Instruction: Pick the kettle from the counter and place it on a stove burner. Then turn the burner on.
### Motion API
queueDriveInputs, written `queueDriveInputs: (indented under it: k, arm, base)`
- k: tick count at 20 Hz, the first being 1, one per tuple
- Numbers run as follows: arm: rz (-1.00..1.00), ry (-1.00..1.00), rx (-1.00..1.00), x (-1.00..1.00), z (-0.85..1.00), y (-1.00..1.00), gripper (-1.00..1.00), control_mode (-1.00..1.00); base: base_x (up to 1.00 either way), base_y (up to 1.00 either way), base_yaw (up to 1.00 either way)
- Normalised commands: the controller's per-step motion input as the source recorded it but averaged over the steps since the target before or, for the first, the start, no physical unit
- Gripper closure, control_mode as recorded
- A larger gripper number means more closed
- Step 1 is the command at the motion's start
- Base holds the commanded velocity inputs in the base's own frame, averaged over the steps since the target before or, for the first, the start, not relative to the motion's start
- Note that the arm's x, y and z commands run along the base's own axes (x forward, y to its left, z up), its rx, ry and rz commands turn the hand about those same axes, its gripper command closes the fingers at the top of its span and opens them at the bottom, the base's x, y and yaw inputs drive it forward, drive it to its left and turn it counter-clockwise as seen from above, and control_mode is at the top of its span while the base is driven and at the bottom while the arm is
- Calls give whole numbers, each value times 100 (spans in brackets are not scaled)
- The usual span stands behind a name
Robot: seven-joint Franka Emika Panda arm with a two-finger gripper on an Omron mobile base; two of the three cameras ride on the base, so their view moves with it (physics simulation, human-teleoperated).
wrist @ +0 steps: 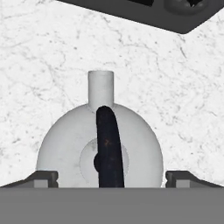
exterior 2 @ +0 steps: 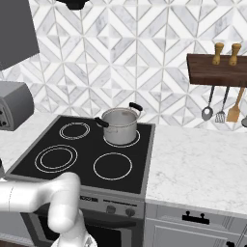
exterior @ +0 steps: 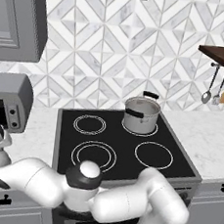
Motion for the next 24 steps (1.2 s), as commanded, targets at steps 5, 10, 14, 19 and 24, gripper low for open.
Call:
queueDriveInputs:
  k: [5,10,14,19,24]
  arm:
    - [0,0,0,1,0,0,100,-100]
    - [0,-6,0,0,0,-19,100,-100]
    - [0,-23,0,-23,6,-81,100,-100]
    - [0,-35,1,-44,20,-100,100,-100]
    - [0,-28,7,-17,7,-100,100,-100]
  base:
    - [0,0,0]
    - [0,0,0]
    - [0,0,0]
    - [0,0,0]
    - [0,0,0]
